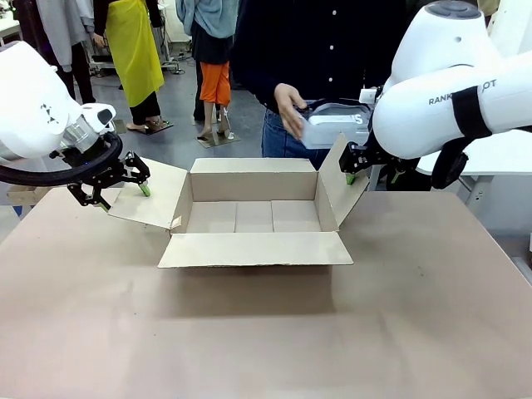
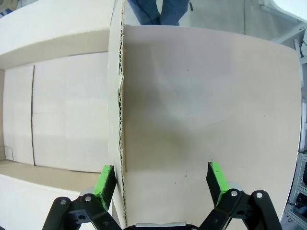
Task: Pack the gift set into the box.
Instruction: Lift both hands away from the flaps of the Package Box, then press and hold the closed box until the human finishes sealing it.
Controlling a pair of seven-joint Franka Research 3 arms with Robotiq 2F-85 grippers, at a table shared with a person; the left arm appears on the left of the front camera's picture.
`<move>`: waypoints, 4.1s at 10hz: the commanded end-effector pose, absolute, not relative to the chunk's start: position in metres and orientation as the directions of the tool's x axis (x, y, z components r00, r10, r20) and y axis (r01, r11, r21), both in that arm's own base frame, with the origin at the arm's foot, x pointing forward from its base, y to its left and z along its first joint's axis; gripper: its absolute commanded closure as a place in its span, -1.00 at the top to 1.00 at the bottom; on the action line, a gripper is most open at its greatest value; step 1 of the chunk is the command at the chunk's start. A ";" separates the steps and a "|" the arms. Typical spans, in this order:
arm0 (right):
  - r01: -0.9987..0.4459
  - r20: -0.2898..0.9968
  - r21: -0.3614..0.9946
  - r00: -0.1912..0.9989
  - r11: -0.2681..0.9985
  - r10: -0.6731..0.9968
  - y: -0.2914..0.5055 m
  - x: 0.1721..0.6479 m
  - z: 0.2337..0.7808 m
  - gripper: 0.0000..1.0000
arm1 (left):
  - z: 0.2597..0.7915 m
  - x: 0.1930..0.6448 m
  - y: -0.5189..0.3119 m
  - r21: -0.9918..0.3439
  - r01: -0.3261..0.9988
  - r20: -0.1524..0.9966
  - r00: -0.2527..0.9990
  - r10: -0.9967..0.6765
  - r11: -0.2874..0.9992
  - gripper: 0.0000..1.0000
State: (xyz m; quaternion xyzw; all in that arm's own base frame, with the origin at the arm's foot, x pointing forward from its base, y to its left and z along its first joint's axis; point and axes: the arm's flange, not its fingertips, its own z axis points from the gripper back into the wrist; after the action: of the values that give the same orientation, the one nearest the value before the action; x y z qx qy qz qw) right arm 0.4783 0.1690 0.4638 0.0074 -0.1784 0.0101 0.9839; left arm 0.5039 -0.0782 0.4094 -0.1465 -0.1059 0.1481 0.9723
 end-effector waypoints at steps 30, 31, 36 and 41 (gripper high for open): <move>-0.198 0.281 0.916 0.937 0.348 -0.208 -0.046 0.396 0.461 1.00 | 0.389 0.462 0.131 -0.979 -0.203 -0.199 0.973 0.117 0.024 1.00; -0.127 0.227 0.940 0.926 0.316 -0.301 -0.062 0.389 0.442 1.00 | 0.370 0.467 0.148 -0.962 -0.248 -0.262 0.954 0.142 -0.113 1.00; -0.137 0.237 0.944 0.916 0.301 -0.325 -0.074 0.373 0.448 1.00 | 0.355 0.443 0.152 -0.975 -0.201 -0.213 0.965 0.153 -0.089 1.00; -0.137 0.237 0.944 0.916 0.301 -0.325 -0.074 0.373 0.448 1.00 | 0.355 0.443 0.152 -0.975 -0.201 -0.213 0.965 0.153 -0.089 1.00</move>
State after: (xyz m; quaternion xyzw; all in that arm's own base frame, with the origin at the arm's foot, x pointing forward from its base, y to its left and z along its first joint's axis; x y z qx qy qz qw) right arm 0.3704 -0.0755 0.4486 0.5802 -0.1865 -0.0644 0.7902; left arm 0.4490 0.1527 0.3557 -0.7240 0.0192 0.1410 0.6749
